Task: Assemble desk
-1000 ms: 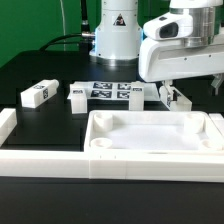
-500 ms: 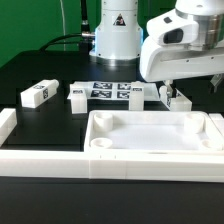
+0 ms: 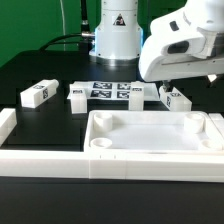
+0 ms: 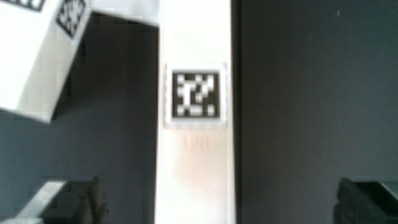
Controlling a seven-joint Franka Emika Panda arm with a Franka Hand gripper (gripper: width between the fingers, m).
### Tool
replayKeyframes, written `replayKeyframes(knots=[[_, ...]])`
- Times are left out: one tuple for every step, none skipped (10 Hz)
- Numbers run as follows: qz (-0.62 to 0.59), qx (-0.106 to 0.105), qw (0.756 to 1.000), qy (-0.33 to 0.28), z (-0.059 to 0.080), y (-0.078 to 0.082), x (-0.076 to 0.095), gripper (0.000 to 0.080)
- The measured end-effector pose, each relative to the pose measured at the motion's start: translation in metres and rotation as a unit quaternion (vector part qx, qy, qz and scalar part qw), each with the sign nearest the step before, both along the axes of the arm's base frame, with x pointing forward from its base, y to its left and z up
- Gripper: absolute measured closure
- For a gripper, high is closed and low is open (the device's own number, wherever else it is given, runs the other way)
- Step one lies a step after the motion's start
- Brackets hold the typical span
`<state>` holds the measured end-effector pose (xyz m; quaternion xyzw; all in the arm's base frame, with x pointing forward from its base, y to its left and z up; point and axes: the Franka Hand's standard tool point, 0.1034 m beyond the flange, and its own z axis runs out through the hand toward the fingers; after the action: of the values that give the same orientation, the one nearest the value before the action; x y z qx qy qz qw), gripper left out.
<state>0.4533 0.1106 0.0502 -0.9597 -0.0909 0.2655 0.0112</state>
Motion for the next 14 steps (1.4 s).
replayKeyframes(knots=[[0.001, 0.001, 1.000, 0.000, -0.002, 0.000, 0.003, 0.0151], [0.028, 0.002, 1.000, -0.003, -0.002, -0.009, 0.005, 0.0151], [0.030, 0.000, 1.000, -0.006, -0.003, -0.011, 0.006, 0.0151], [0.030, 0.000, 1.000, -0.009, -0.004, -0.011, 0.007, 0.0151], [0.026, 0.002, 1.000, -0.015, -0.006, -0.010, 0.008, 0.0151], [0.027, 0.002, 1.000, -0.014, -0.006, -0.010, 0.008, 0.0151], [0.027, 0.001, 1.000, -0.006, -0.005, -0.010, 0.006, 0.0151], [0.027, 0.001, 1.000, -0.007, -0.006, -0.010, 0.006, 0.0151], [0.029, -0.002, 1.000, 0.009, -0.006, -0.011, 0.002, 0.0151], [0.032, -0.018, 0.998, 0.057, -0.007, -0.013, -0.003, 0.0151], [0.029, -0.027, 0.996, 0.075, -0.013, -0.011, 0.004, 0.0151], [0.030, -0.032, 0.993, 0.111, -0.015, -0.009, 0.003, 0.0151], [0.033, -0.035, 0.989, 0.141, -0.018, -0.007, 0.006, 0.0151], [0.034, -0.039, 0.985, 0.166, -0.020, -0.007, 0.004, 0.0151]])
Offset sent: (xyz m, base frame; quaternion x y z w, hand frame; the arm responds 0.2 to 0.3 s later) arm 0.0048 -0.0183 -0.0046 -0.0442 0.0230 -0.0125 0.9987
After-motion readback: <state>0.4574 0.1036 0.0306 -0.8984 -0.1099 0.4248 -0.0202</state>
